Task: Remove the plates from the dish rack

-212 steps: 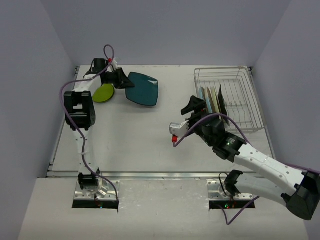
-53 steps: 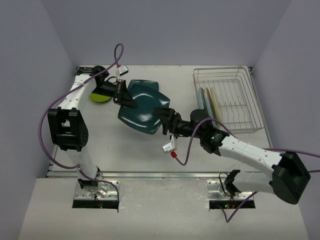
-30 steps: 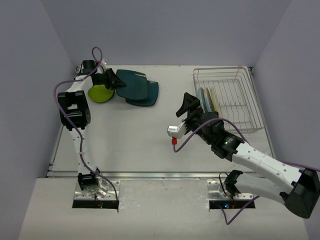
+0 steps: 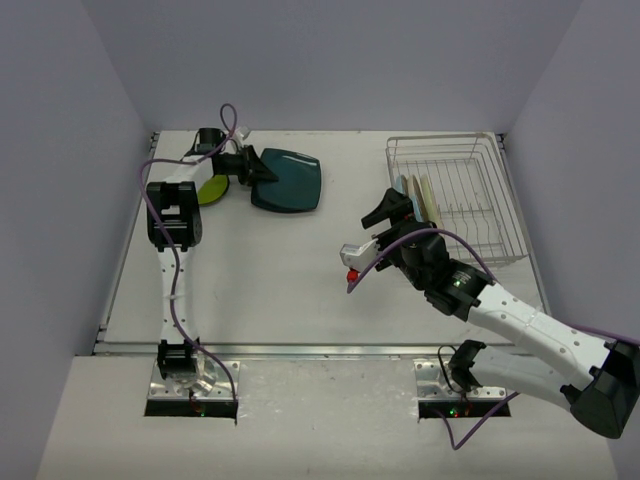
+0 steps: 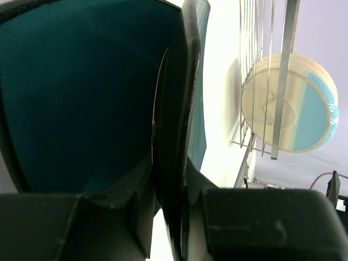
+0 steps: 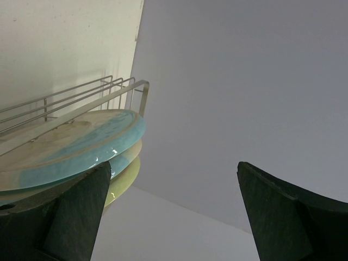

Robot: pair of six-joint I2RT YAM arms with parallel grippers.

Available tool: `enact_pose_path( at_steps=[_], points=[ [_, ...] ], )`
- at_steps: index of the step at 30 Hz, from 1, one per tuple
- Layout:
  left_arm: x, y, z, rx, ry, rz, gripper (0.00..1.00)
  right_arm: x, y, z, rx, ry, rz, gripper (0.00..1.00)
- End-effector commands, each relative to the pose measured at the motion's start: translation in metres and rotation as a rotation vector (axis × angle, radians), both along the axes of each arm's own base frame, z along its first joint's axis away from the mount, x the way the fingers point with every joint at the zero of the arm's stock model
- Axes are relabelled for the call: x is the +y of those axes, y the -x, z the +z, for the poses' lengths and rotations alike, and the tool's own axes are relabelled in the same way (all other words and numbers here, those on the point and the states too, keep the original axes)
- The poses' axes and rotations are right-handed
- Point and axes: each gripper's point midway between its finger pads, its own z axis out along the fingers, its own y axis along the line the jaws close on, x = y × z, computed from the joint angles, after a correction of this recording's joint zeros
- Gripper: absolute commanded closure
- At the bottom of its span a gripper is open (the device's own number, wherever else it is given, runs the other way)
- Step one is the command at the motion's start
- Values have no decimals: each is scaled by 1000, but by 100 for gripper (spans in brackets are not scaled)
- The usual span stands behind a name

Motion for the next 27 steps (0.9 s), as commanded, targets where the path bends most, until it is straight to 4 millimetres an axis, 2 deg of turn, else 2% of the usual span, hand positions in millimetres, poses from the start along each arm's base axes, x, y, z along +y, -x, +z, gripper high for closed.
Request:
enact_pose_path(
  at_steps=[1, 4, 9, 12, 20, 23, 27],
  points=[
    [8, -11, 50, -146, 56, -34, 93, -1, -2, 30, -46, -77, -28, 1],
    [14, -13, 47, -144, 33, -14, 82, -2, -2, 28, -40, -76, -30, 1],
    [25, -18, 41, -156, -71, 22, 53, 0, -3, 28, -33, -85, -31, 1],
    [34, -28, 41, -194, -167, 55, 41, 1, -4, 29, -23, -99, -36, 1],
    [62, -43, 49, -247, -402, 144, 33, 2, -5, 26, -12, -115, -45, 1],
    [56, -41, 53, -284, -484, 120, 31, 2, -4, 24, -5, -122, -47, 1],
    [48, -33, 45, -275, -553, 108, 31, 2, -4, 21, -1, -123, -46, 1]
  ],
)
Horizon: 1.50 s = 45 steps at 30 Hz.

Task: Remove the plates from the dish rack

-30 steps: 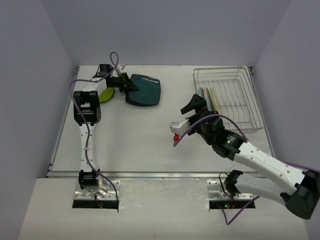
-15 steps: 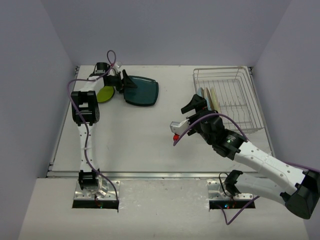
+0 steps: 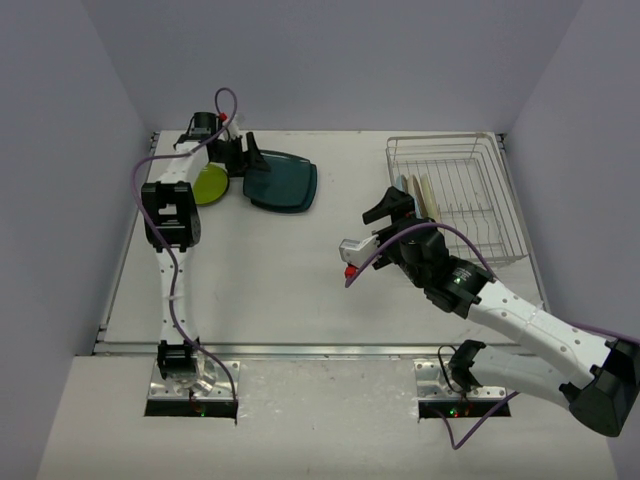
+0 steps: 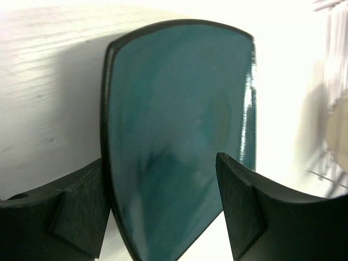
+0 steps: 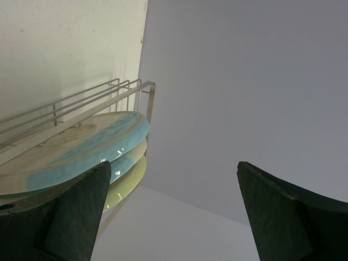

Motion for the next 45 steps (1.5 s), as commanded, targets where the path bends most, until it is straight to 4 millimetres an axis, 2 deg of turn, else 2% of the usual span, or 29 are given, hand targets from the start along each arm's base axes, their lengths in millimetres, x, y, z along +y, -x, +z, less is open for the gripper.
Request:
enact_pose_path(
  at_steps=[1, 5, 7, 13, 18, 22, 24, 28, 34, 36, 38, 40, 43, 45],
  points=[
    [2, -6, 47, -138, -139, -6, 31, 1, -4, 20, -37, -68, -25, 1],
    [-2, 2, 35, -115, -200, -13, 31, 0, -3, 20, -35, -76, -29, 1],
    [-17, 9, 30, -97, -201, -47, 31, -1, -2, 20, -36, -78, -31, 1],
    [-25, 15, 20, -67, -203, -59, 31, -5, -1, 20, -37, -85, -46, 1],
    [-27, 11, 26, -85, -205, -49, 30, -8, 1, 19, -31, -88, -54, 1],
    [-18, 9, 31, -101, -246, -18, 29, -10, 2, 19, -31, -90, -60, 1],
    [-12, 7, 39, -129, -269, 2, 29, -11, 3, 19, -28, -95, -63, 1],
    [-12, 5, 58, -191, -270, 9, 29, -13, 4, 17, -25, -98, -68, 1],
    [-13, 18, 62, -153, -254, 3, 32, -13, 3, 19, -29, -126, -76, 1],
    [-16, 26, 77, -180, -216, 19, 32, -12, 1, 24, -19, -158, -97, 1],
    [-17, 34, 115, -271, -190, 35, 32, -19, -2, 31, 0, -265, -182, 1],
    [-19, 42, 139, -347, -177, 38, 32, -27, -7, 45, 17, -381, -255, 1],
    [-16, 58, 183, -460, -192, 45, 31, -47, -10, 58, 47, -623, -373, 1],
    [-12, 74, 206, -516, -221, 47, 30, -69, -7, 73, 88, -749, -442, 1]
  ],
)
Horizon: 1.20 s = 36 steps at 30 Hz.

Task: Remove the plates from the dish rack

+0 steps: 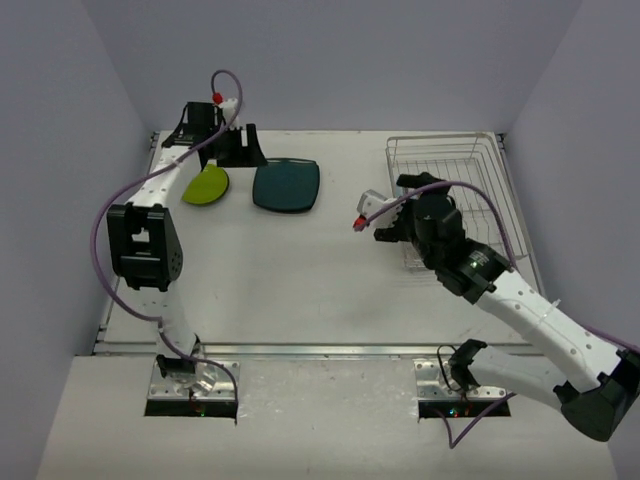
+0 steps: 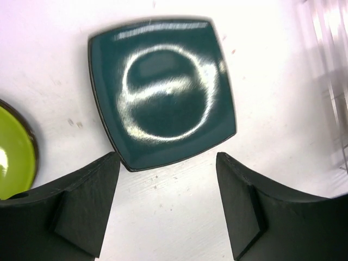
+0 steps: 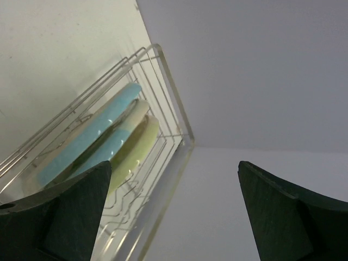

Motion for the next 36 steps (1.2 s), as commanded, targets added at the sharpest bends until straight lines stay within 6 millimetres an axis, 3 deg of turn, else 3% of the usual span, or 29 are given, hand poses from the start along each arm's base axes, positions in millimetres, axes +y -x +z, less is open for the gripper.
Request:
enact_pose_path(
  at_steps=[1, 4, 9, 12, 15, 19, 24, 30, 36],
  points=[
    [2, 12, 118, -348, -40, -32, 30, -41, 3, 50, 14, -468, -223, 1],
    [8, 33, 131, -395, -96, -32, 29, -59, 8, 52, 78, -647, -314, 5],
    [19, 62, 141, -427, -174, -18, 28, -61, 25, -4, 360, -761, -414, 21],
    [27, 70, 144, -421, -214, 16, 27, -64, 36, -41, 592, -895, -538, 33],
    [33, 82, 141, -395, -236, 38, 27, -69, 33, -62, 693, -978, -654, 38],
    [42, 101, 136, -391, -279, 53, 26, -80, 10, -67, 717, -1042, -707, 43],
    [53, 110, 123, -350, -319, 92, 26, -78, -15, -77, 739, -1046, -709, 44],
    [60, 117, 114, -319, -333, 129, 25, -78, -43, -79, 732, -1038, -708, 44],
    [66, 118, 115, -316, -349, 153, 25, -95, -71, -85, 648, -991, -770, 49]
  ],
)
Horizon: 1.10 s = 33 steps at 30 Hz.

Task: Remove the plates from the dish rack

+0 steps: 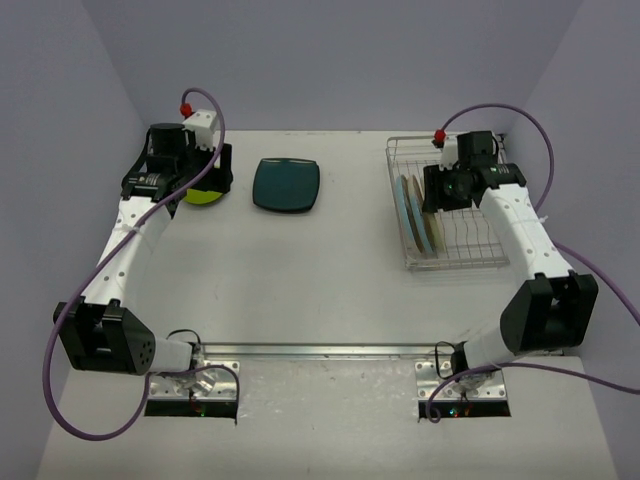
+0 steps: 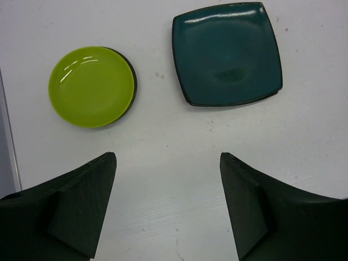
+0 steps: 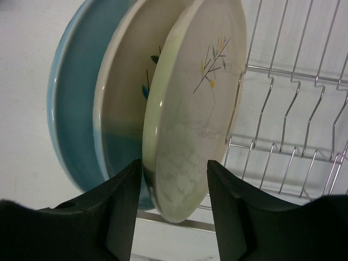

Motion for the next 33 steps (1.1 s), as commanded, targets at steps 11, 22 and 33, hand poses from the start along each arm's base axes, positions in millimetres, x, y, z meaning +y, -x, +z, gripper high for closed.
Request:
enact_pose_path(
  at_steps=[11, 22, 33],
  points=[
    [8, -8, 8, -26, -8, 49, 22, -18, -33, -25, -60, 129, -23, 60],
    [3, -15, -1, 22, 25, 43, 19, -12, -24, 24, -66, 68, -54, 97],
    [-1, -21, 0, 23, 55, 42, 16, -12, -33, 112, -224, -33, -88, 100]
  ],
)
